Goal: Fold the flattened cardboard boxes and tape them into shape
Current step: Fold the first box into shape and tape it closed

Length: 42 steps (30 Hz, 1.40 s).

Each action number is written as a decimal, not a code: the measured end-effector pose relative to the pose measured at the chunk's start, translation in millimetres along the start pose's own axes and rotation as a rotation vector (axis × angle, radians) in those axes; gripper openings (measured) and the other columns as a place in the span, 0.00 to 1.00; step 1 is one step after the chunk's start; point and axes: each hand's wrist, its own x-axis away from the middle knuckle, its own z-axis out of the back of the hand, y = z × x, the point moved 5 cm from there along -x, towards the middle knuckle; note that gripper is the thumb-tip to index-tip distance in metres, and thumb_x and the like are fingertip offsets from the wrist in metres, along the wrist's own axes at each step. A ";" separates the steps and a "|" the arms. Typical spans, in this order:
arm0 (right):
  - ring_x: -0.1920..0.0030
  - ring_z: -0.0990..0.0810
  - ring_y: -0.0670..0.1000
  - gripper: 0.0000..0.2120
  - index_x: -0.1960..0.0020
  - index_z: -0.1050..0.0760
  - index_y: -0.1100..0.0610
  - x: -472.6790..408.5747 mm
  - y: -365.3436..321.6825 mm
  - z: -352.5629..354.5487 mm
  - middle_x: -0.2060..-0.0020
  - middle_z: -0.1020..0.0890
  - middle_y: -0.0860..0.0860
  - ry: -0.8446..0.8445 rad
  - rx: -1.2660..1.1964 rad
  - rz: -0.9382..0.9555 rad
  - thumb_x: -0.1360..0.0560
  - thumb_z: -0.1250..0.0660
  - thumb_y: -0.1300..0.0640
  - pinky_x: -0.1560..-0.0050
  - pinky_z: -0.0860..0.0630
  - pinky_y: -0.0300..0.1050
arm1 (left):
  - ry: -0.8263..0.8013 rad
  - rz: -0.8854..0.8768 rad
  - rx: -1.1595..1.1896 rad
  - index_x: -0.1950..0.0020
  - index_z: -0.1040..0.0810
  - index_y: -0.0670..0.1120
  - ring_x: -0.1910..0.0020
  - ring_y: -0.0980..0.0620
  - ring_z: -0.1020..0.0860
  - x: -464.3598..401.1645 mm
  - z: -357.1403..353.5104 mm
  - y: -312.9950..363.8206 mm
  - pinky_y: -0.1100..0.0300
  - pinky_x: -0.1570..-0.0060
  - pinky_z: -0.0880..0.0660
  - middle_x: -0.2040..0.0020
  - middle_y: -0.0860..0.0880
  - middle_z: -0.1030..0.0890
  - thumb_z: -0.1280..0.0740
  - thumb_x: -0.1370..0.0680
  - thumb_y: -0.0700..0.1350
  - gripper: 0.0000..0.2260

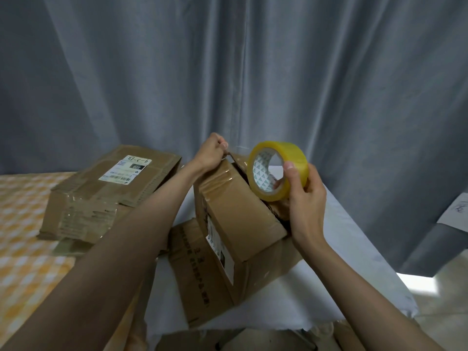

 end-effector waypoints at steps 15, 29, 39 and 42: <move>0.53 0.18 0.48 0.16 0.53 0.23 0.50 -2.1 1.6 -9.2 0.59 0.18 0.47 -0.087 0.043 -0.075 0.23 0.35 0.37 0.50 0.19 0.52 | 0.110 -0.047 0.079 0.50 0.32 0.46 0.52 0.46 0.18 7.3 -8.0 -15.8 0.52 0.48 0.20 0.49 0.39 0.20 0.44 0.15 0.42 0.05; 0.48 0.18 0.44 0.20 0.41 0.26 0.45 2.6 24.2 -10.3 0.48 0.17 0.43 -0.403 0.228 -0.011 0.29 0.23 0.46 0.45 0.19 0.54 | -0.175 0.243 0.045 0.56 0.27 0.44 0.59 0.51 0.24 -15.3 2.7 -33.5 0.56 0.54 0.22 0.57 0.44 0.25 0.42 0.20 0.34 0.09; 0.45 0.18 0.43 0.21 0.39 0.26 0.39 0.3 27.9 -12.6 0.45 0.17 0.42 -0.441 0.159 0.001 0.29 0.25 0.41 0.46 0.21 0.44 | -0.256 0.246 -0.299 0.53 0.21 0.38 0.63 0.49 0.26 -22.0 -10.9 -18.7 0.56 0.58 0.22 0.58 0.42 0.24 0.32 0.26 0.35 0.03; 0.44 0.19 0.42 0.21 0.38 0.26 0.39 0.9 27.0 -13.2 0.44 0.17 0.42 -0.450 0.148 0.004 0.29 0.25 0.42 0.49 0.22 0.35 | -0.267 0.280 -0.320 0.52 0.18 0.37 0.60 0.47 0.19 -17.5 -11.6 -21.9 0.55 0.57 0.20 0.58 0.44 0.18 0.27 0.30 0.39 0.09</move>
